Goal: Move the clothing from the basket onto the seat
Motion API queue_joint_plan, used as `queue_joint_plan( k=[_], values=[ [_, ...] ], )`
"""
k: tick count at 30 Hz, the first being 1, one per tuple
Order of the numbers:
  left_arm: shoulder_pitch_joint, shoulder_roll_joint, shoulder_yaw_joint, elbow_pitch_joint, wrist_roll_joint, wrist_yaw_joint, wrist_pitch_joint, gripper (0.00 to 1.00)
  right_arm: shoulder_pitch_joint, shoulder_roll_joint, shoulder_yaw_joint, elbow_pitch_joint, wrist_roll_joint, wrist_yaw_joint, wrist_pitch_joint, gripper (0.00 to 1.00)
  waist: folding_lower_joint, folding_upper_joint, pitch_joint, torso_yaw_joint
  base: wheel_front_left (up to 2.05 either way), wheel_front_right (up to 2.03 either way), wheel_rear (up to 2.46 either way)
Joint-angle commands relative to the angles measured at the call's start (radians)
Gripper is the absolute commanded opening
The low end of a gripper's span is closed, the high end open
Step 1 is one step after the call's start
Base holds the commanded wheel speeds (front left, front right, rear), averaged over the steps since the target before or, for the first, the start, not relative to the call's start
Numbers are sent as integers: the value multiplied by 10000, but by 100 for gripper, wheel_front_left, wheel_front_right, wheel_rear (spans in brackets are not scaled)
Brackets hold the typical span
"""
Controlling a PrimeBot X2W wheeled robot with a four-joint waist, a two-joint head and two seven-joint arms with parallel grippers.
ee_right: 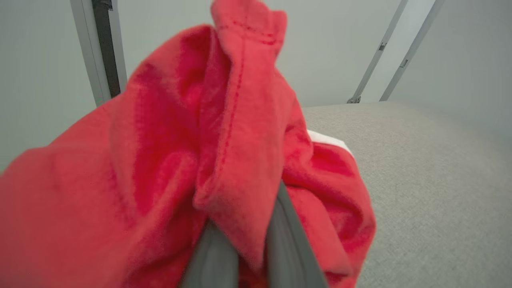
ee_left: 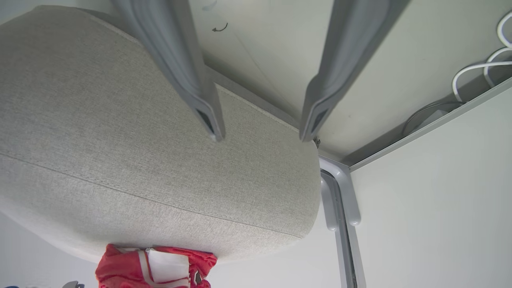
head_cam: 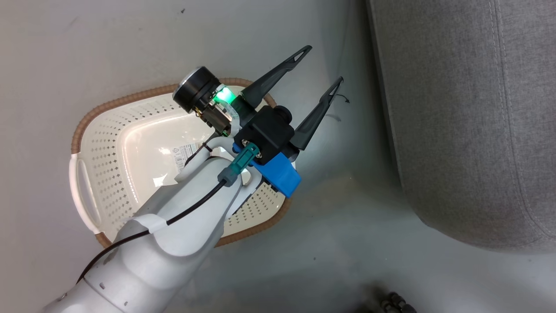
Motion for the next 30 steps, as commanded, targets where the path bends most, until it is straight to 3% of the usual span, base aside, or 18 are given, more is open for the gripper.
queue_joint_plan(
  k=[1,2,16,24,30],
  values=[
    [-162,-9,26,45,-36,36,-50,100,69,3,-90,-210,41,5,-3,47,-1,0,-79,14,0,0,0],
    [-143,-37,27,85,-55,42,-75,100,205,56,-101,-304,15,5,-3,100,-1,0,-155,15,0,0,0],
    [1298,-306,669,65,-613,328,-204,100,3486,859,-433,-3272,-611,5,-3,100,-1,0,-2635,269,0,0,0],
    [2932,-108,2032,-531,-818,682,-206,100,5381,1867,951,-5590,-692,5,-1,100,-1,0,-4142,614,0,0,0],
    [4085,-90,3233,-1116,-724,851,-201,100,6425,2535,1921,-6473,-339,5,-1,100,-1,0,-4988,1078,0,0,0]
  ],
)
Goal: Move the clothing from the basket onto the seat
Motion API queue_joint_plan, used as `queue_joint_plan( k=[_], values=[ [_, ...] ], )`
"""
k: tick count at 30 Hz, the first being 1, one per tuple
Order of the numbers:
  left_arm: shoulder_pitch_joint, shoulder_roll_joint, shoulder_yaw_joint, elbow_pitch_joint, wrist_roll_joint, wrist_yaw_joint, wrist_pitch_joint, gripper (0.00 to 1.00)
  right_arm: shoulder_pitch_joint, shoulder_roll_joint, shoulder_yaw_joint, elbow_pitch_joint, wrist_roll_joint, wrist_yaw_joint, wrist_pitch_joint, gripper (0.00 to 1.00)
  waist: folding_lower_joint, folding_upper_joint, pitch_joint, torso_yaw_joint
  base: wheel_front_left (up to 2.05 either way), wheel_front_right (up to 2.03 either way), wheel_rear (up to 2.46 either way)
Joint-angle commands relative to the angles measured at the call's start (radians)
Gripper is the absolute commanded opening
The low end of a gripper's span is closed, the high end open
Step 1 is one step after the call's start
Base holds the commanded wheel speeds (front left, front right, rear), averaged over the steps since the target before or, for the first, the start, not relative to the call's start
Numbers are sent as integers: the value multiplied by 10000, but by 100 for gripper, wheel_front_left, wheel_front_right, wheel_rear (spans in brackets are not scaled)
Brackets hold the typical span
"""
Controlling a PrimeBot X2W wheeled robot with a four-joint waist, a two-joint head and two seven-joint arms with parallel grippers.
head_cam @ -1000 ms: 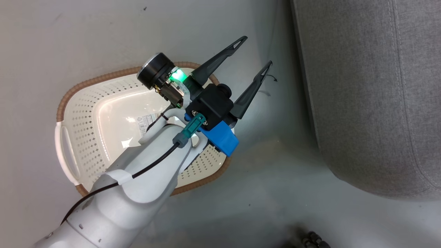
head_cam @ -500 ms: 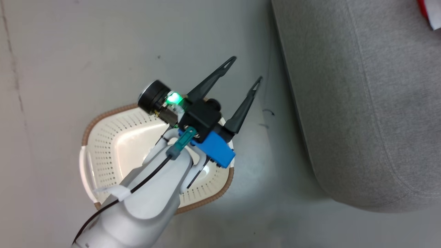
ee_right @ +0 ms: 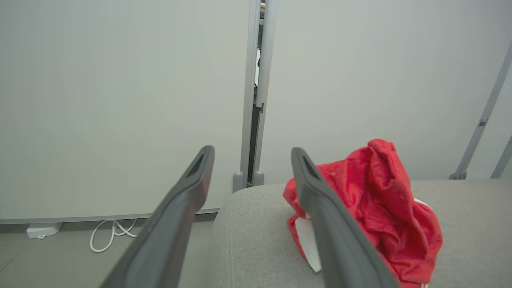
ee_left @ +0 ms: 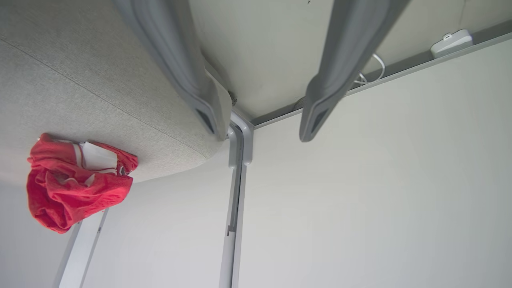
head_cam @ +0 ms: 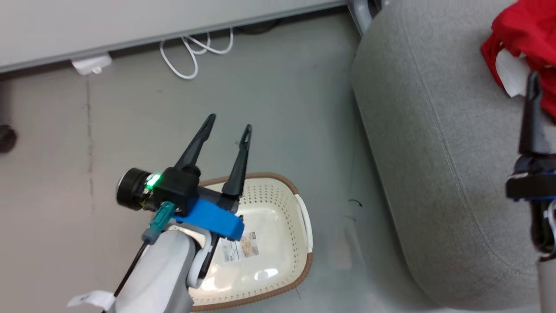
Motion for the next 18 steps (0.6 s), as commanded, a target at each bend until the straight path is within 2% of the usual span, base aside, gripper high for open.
queue_joint_plan(
  k=[1,9,18],
  values=[
    [290,16,269,-154,108,15,-31,100,347,153,175,-133,139,5,1,100,2,0,-568,442,0,0,0],
    [1607,-144,1783,-715,380,46,-30,100,1414,586,987,-427,92,5,1,100,2,0,-1510,939,0,0,0],
    [2695,-387,2886,-957,652,-273,-32,100,2454,1005,1129,-410,-128,5,1,100,2,0,-2296,1326,0,0,0]
  ],
)
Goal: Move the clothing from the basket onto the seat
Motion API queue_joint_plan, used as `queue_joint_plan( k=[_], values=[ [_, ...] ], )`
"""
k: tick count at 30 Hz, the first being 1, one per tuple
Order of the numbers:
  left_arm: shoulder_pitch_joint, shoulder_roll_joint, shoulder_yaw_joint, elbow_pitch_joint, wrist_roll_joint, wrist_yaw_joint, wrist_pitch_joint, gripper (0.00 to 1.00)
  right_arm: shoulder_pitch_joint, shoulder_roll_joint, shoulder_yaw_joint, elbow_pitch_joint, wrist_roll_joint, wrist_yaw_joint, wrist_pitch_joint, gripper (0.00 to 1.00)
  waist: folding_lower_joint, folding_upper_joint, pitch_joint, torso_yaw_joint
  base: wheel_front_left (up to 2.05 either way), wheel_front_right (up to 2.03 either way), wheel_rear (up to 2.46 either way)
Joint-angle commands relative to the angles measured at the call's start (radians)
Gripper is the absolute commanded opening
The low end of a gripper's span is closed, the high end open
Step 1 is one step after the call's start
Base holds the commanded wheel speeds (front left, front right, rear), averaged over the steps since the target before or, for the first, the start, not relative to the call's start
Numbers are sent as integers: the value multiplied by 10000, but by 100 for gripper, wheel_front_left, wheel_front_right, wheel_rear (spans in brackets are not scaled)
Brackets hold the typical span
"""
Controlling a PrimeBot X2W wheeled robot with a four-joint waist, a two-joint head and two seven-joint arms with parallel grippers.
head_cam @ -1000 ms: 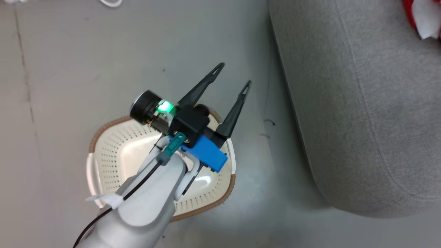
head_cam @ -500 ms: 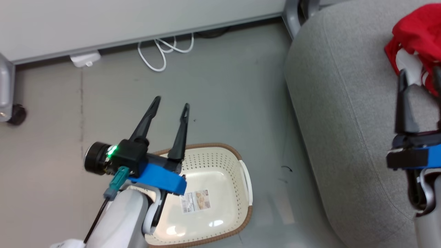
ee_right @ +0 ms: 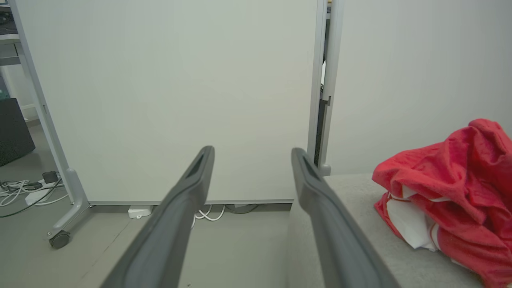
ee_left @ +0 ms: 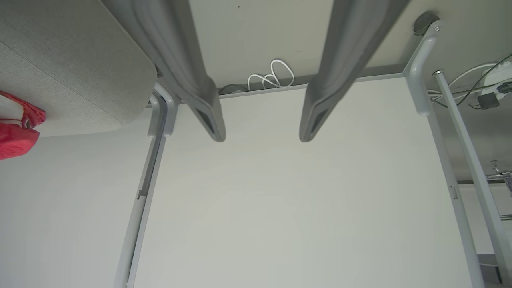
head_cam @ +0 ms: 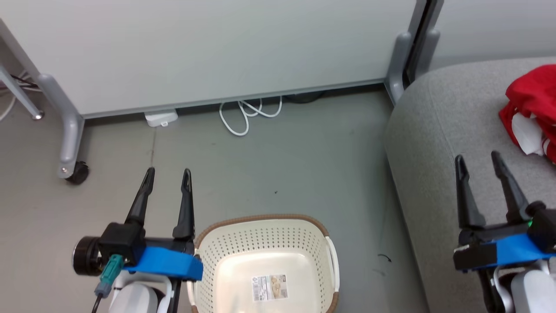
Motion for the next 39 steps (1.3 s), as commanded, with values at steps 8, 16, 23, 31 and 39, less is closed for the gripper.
queue_joint_plan(
  k=[8,16,23,31,39],
  values=[
    [840,-174,538,-95,356,-217,-30,100,847,374,-33,-274,-413,5,1,100,2,0,-629,308,0,0,0],
    [1289,-340,878,-154,503,-385,-31,100,1449,705,-129,-331,-536,5,1,100,2,0,-981,494,0,0,0],
    [1445,-428,954,-53,688,-456,-31,100,1671,818,-181,-211,-558,5,0,100,2,0,-1122,653,0,0,0],
    [1444,-481,987,28,749,-486,3,0,1575,875,-168,-102,-559,0,3,0,2,0,-1193,694,0,0,0],
    [1574,-521,1164,375,-237,-519,335,0,1510,904,-253,338,416,0,324,0,3,0,-1190,670,0,0,0]
  ],
)
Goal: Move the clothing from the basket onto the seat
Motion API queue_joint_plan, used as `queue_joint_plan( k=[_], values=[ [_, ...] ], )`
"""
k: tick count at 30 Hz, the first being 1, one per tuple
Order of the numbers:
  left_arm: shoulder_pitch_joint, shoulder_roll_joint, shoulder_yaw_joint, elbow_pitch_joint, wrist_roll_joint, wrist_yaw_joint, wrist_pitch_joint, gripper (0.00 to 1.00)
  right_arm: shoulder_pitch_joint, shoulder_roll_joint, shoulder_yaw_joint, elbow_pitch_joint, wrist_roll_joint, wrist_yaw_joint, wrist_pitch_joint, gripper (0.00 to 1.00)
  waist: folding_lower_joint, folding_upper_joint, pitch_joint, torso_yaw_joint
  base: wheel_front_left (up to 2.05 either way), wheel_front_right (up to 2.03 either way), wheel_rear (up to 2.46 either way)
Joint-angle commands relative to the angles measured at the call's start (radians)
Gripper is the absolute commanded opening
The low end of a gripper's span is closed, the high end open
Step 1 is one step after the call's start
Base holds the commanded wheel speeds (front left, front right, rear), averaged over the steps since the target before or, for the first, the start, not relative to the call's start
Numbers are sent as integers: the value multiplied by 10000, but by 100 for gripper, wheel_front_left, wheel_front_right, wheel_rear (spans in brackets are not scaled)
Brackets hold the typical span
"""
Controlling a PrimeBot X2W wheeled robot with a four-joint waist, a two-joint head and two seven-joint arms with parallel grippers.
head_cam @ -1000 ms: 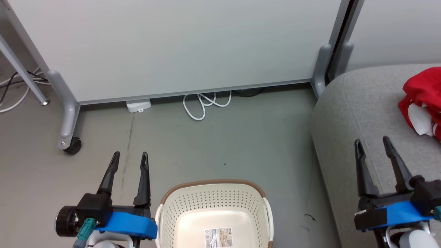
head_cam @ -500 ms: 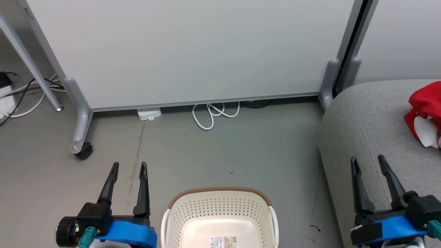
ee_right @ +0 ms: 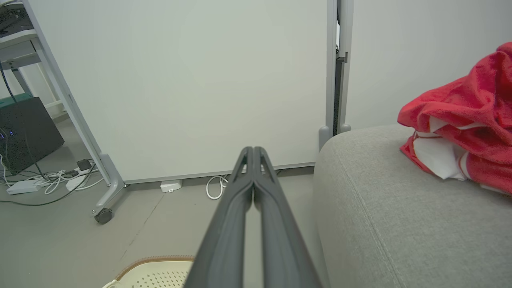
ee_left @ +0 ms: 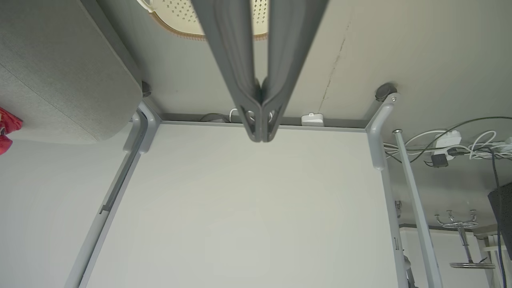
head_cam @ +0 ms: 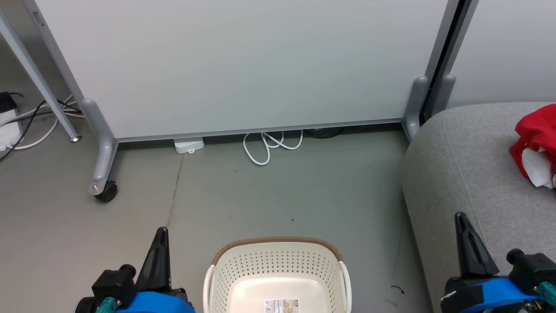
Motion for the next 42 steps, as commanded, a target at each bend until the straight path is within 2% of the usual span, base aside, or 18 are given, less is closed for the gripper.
queue_joint_plan(
  k=[1,20,42],
  values=[
    [-251,8,114,-150,-456,-37,105,0,-193,-11,-64,-125,485,0,106,0,0,-1,2,-9,0,0,0],
    [-489,-2,549,-243,-3865,-155,928,0,-391,24,-107,-43,3940,1,919,0,0,-1,18,-104,0,0,0],
    [-721,-13,969,-290,-6989,-265,1718,0,-618,57,-196,100,7106,2,1718,0,0,-1,35,-214,0,0,0]
  ],
)
